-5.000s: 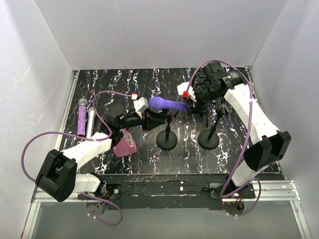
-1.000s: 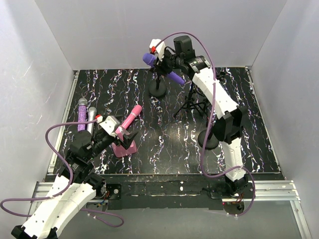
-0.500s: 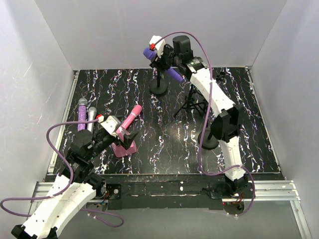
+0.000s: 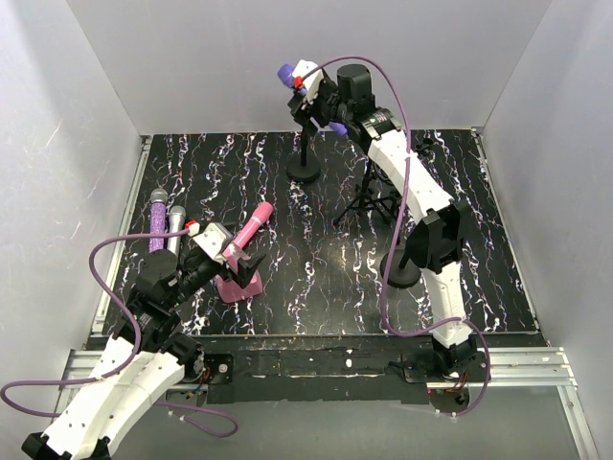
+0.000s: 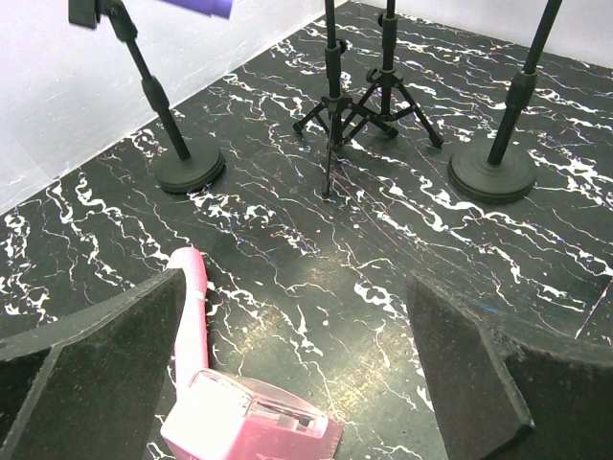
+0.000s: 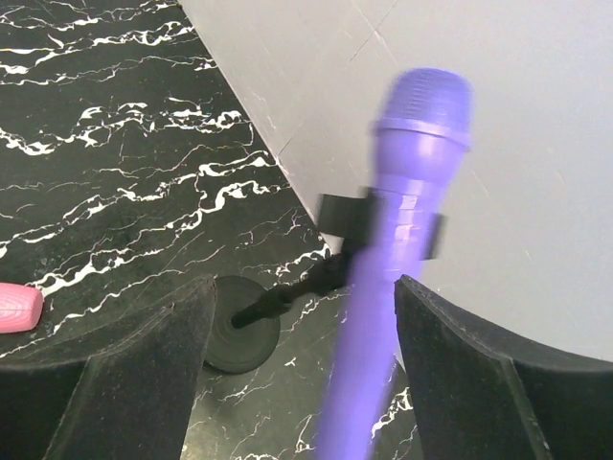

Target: Attach the microphones to the stand

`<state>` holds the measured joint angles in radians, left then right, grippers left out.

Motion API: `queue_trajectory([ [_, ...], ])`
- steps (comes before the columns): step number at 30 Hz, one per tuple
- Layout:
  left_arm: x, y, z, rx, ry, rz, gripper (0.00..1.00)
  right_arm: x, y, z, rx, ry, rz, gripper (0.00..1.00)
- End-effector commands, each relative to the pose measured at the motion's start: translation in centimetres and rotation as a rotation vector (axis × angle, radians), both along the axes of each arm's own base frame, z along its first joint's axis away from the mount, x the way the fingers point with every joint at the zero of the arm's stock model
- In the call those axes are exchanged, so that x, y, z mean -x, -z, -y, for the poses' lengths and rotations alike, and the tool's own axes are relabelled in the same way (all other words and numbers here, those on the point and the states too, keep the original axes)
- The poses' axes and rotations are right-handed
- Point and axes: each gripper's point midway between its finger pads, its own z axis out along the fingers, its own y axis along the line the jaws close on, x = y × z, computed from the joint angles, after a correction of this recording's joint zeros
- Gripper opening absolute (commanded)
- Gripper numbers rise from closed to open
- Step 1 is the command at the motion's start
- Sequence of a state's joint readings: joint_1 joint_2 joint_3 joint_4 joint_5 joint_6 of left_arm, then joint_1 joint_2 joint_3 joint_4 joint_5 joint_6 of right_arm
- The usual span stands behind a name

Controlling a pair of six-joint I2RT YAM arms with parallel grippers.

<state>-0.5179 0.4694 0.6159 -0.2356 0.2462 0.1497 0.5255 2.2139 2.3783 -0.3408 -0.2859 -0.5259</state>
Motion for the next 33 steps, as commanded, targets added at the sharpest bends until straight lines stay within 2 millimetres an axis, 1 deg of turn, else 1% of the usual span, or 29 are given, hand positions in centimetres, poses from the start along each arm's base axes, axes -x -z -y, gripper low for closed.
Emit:
queue_trajectory([
  [1,-0.1,0.1,-0.4,-0.007,-0.018,0.005,0.98,1.2,-4.7,1.0,-0.054,0.014,0.065,0.82],
  [3,-0.1,-0.1,-0.5,-0.004,-0.023,0.011,0.98,1.9,-5.2,1.3,-0.055,0.007,0.058,0.82],
  [6,0.0,-0.4,-0.7,0.004,-0.032,0.019,0.98,3.6,-5.8,1.5,-0.054,-0.028,0.033,0.82],
  [8,0.0,-0.5,-0.8,0.009,-0.037,0.022,0.98,5.4,-6.8,1.7,-0.057,-0.073,0.021,0.82],
  [9,0.0,-0.6,-0.9,0.014,-0.043,0.023,0.98,6.3,-6.9,1.7,-0.054,-0.099,0.011,0.82],
  [11,0.0,-0.6,-1.1,0.023,-0.056,0.017,0.98,8.8,-7.5,1.8,-0.045,-0.17,-0.006,0.82],
  [13,-0.1,-0.6,-1.1,0.025,-0.062,0.006,0.98,11.4,-8.3,2.4,-0.046,-0.22,-0.027,0.82],
  [14,-0.1,-0.7,-1.1,0.028,-0.064,0.003,0.98,12.9,-8.2,2.7,-0.033,-0.261,-0.045,0.82],
  [15,-0.2,-0.7,-1.1,0.033,-0.066,-0.004,0.98,14.5,-8.6,3.1,-0.025,-0.297,-0.05,0.82],
  [16,-0.3,-0.8,-1.1,0.041,-0.074,-0.011,0.98,16.4,-8.6,3.3,-0.016,-0.351,-0.068,0.82],
  [19,-0.4,-1.0,-1.3,0.056,-0.093,-0.034,0.98,23.3,-7.9,4.8,0.021,-0.55,-0.115,0.82],
  [21,-0.4,-1.3,-1.4,0.075,-0.105,-0.048,0.98,27.0,-7.5,5.8,0.013,-0.628,-0.156,0.82],
  [22,-0.5,-1.2,-1.5,0.08,-0.111,-0.057,0.98,29.0,-7.6,6.5,0.012,-0.66,-0.158,0.82],
  [23,-0.5,-1.4,-1.5,0.089,-0.116,-0.062,0.98,30.0,-6.8,7.0,0.018,-0.668,-0.202,0.82],
  [24,-0.5,-1.6,-1.5,0.099,-0.121,-0.066,0.98,31.5,-6.9,7.8,0.017,-0.674,-0.216,0.82],
  [26,-0.4,-1.9,-1.6,0.113,-0.125,-0.075,0.98,33.8,-6.4,9.0,0.028,-0.691,-0.227,0.82],
  [28,-0.1,-2.4,-1.5,0.152,-0.128,-0.112,0.98,35.7,-4.9,10.1,0.05,-0.702,-0.262,0.83],
  [30,0.2,-3.0,-1.4,0.182,-0.125,-0.144,0.98,37.3,-3.8,11.1,0.063,-0.709,-0.289,0.84],
  [33,0.7,-4.1,-1.3,0.225,-0.126,-0.185,0.98,39.0,-2.4,12.3,0.052,-0.71,-0.325,0.84],
])
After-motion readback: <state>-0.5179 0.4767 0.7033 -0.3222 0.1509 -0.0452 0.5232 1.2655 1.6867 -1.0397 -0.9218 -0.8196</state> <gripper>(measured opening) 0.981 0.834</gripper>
